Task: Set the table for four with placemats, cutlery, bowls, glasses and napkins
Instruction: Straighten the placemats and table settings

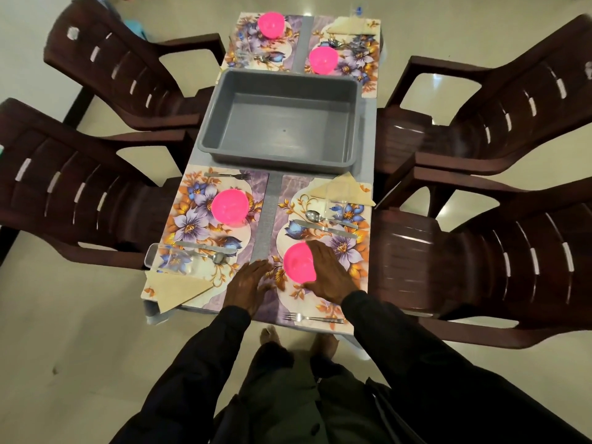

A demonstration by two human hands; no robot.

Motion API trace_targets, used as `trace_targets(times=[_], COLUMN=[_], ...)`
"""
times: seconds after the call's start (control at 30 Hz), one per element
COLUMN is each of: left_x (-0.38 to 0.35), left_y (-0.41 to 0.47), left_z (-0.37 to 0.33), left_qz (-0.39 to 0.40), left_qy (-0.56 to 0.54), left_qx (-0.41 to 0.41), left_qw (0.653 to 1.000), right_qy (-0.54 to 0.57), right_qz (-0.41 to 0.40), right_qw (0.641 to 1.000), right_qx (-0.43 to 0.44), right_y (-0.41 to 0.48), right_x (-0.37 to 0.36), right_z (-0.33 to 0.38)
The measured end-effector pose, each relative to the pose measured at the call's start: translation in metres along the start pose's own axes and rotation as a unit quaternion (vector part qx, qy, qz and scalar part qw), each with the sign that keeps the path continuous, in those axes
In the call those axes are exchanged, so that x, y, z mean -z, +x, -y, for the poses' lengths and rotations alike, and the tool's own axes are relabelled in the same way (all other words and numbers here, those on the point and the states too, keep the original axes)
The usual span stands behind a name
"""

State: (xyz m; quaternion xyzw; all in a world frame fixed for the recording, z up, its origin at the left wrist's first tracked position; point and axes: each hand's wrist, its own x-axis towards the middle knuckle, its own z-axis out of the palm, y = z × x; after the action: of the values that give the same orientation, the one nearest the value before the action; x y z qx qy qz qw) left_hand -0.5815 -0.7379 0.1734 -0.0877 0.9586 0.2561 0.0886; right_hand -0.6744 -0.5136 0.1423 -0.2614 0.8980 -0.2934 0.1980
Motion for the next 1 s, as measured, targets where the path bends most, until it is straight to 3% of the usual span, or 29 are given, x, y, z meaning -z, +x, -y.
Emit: trace_targets(times=[0.13,0.47,0.6,0.73,1.0], left_x=[0.007,0.014,0.017,0.018,0.013], left_y=[0.010,0.035,0.052,0.078,0.116], left_z=[0.002,0.015,0.018,0.017,0.007], left_qz=[0.017,0.076,0.077,0.076,0.068], left_qy=[-0.014,-0.027,-0.019,-0.006,-0.013], left_qx=[0.005,-0.024,-0.050,-0.067,-0.100], left_qw=[1.000,0.996,0.996,0.995,0.993], right_qy=[-0.014,0.044,0.090,-0.002,-0.098], right_qz=[-0.017,-0.034,-0.122,-0.212,-0.177], right_qw=[1.000,0.997,0.981,0.966,0.975], right_qx=[0.015,-0.048,-0.124,-0.146,-0.092], right_y=[-0.012,-0.030,-0.026,-0.001,0.046], right_x=[-0.006,-0.014,0.009,0.031,0.025], right_z=[0.001,0.016,0.009,-0.022,-0.065])
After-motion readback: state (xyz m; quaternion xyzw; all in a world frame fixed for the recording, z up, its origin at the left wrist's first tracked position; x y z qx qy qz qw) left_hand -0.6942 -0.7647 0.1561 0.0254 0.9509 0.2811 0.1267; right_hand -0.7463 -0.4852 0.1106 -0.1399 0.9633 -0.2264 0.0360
